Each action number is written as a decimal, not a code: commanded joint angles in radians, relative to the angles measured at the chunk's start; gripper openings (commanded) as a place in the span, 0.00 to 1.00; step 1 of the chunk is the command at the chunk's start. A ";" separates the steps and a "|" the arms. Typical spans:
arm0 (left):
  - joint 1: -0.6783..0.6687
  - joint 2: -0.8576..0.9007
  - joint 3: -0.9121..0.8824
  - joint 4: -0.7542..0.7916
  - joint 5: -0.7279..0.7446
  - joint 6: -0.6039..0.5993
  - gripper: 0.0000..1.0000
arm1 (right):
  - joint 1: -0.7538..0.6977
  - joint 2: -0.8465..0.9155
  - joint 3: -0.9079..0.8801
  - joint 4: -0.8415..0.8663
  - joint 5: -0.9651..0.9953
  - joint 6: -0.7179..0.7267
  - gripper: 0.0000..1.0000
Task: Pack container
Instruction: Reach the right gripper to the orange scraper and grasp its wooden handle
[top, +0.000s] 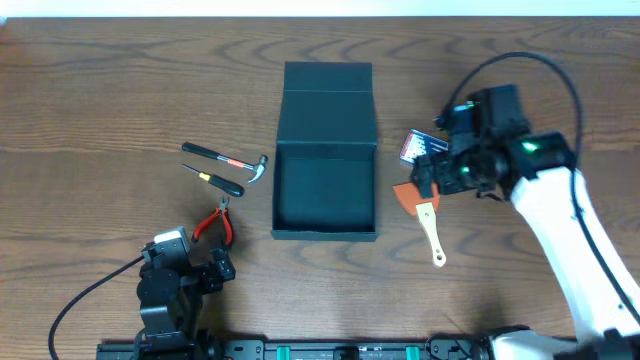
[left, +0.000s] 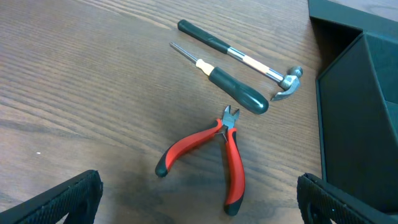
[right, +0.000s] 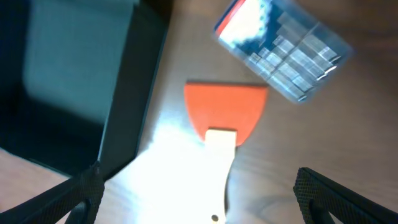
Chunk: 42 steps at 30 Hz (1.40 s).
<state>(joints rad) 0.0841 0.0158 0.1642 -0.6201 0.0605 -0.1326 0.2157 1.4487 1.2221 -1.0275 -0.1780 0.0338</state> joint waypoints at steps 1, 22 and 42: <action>-0.001 -0.005 -0.009 0.004 -0.002 0.009 0.99 | 0.021 0.044 0.016 -0.045 -0.020 0.016 0.99; -0.001 -0.005 -0.009 0.004 -0.002 0.008 0.99 | 0.032 0.172 -0.291 0.105 0.106 0.123 0.99; -0.001 -0.005 -0.009 0.004 -0.002 0.008 0.99 | 0.057 0.173 -0.460 0.247 0.107 0.123 0.70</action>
<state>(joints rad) 0.0841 0.0158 0.1642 -0.6197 0.0605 -0.1326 0.2634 1.6123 0.7937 -0.7990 -0.0521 0.1547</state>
